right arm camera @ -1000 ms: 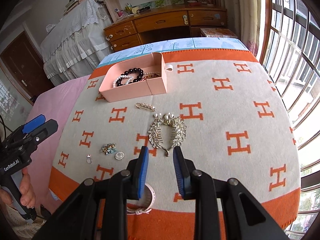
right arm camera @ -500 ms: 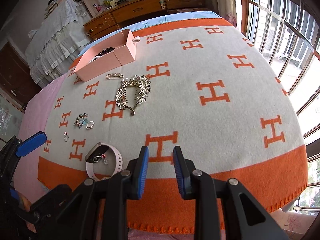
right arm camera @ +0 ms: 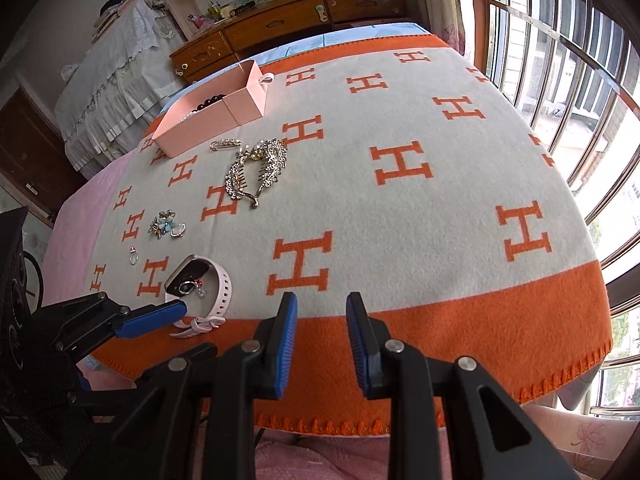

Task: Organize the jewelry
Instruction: 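Grasp the pink-strap watch with the left tool, then carry the watch into the pink box with the left tool while the right tool grasps the gold leaf brooch, then open both tools in the pink box and withdraw them, then grasp the pearl safety pin with the left tool while the right tool grasps the round pearl charm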

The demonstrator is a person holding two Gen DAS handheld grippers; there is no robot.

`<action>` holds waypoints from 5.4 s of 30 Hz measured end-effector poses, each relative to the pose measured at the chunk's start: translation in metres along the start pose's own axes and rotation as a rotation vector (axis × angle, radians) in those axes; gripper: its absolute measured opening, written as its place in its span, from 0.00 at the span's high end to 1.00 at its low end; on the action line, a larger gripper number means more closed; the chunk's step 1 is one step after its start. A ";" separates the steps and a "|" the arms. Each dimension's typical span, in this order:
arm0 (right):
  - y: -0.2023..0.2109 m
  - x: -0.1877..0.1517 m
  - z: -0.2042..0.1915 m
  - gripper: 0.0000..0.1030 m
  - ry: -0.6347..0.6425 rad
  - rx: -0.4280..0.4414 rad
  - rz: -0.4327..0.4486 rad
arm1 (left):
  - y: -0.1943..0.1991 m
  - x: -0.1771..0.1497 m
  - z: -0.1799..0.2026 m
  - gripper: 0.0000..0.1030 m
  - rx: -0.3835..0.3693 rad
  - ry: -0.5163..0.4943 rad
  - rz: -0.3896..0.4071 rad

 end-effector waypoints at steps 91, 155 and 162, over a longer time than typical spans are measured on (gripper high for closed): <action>-0.051 0.140 -0.069 0.97 0.087 0.399 -0.021 | 0.057 0.064 -0.179 0.93 -0.055 0.482 0.204; -0.046 0.174 -0.120 0.86 0.244 0.209 0.027 | 0.047 0.109 -0.248 0.42 0.150 0.539 0.131; -0.033 0.153 -0.119 0.86 0.259 0.213 0.035 | 0.067 0.084 -0.232 0.42 0.160 0.512 0.159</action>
Point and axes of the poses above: each gripper's, at about its wrist camera, not at the fingertips, and y roughly against the way its jaws point, z to its right, x to its top, the point moved 5 cm from there along -y, roughly the way its jaws point, and after that the axes turned 6 degrees about x, right-handed, at the moved point
